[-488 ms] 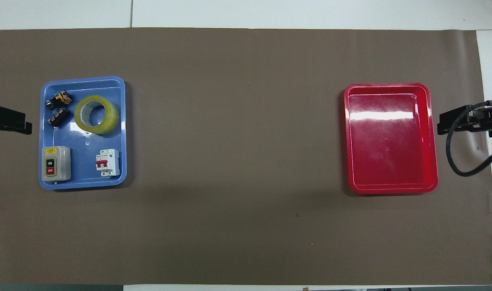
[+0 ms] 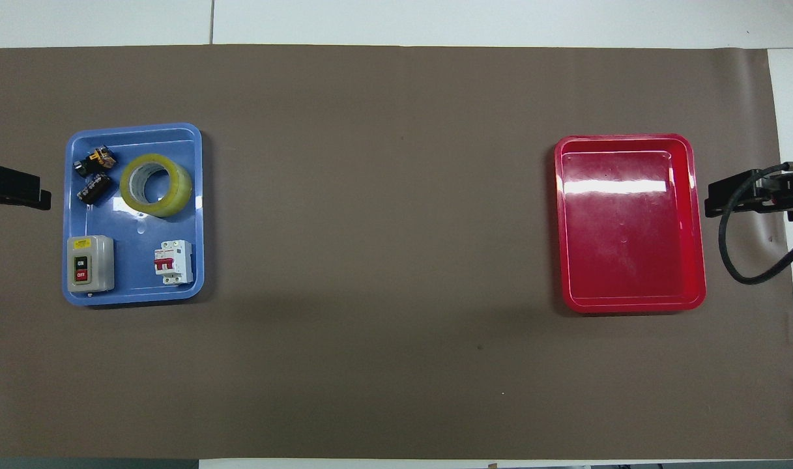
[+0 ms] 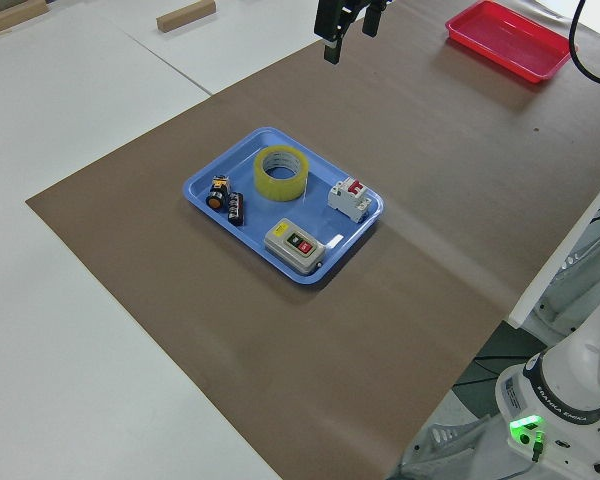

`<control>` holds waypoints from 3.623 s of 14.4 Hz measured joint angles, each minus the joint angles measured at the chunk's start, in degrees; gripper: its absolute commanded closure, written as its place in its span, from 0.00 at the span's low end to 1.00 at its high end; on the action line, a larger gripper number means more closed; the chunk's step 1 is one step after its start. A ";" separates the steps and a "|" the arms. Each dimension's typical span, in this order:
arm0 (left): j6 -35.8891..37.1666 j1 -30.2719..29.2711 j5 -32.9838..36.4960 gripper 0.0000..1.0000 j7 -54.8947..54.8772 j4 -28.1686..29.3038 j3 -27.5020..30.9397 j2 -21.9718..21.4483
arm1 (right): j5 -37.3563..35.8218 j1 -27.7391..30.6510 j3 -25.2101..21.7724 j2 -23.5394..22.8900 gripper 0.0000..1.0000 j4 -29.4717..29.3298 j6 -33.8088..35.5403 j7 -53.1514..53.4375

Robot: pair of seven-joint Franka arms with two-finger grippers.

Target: Place and move tape with both arms

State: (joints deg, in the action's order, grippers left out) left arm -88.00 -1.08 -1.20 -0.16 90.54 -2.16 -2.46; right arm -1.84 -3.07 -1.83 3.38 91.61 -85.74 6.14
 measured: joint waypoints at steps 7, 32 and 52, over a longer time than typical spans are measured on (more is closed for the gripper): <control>-11.79 -1.21 0.01 0.00 -0.02 4.70 0.15 3.13 | 0.00 0.00 0.00 0.00 0.00 0.00 0.00 0.00; -45.15 -3.53 0.01 0.11 -0.41 21.15 -0.22 21.58 | 0.00 0.00 0.00 0.00 0.00 0.00 0.00 0.00; -27.28 0.63 0.03 1.00 9.77 9.40 -0.66 18.40 | 0.00 0.00 0.00 0.00 0.00 0.00 0.00 0.00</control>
State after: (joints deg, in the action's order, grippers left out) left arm -115.28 -0.45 -1.18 9.61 99.94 -2.82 15.94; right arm -1.84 -3.07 -1.83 3.38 91.61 -85.74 6.14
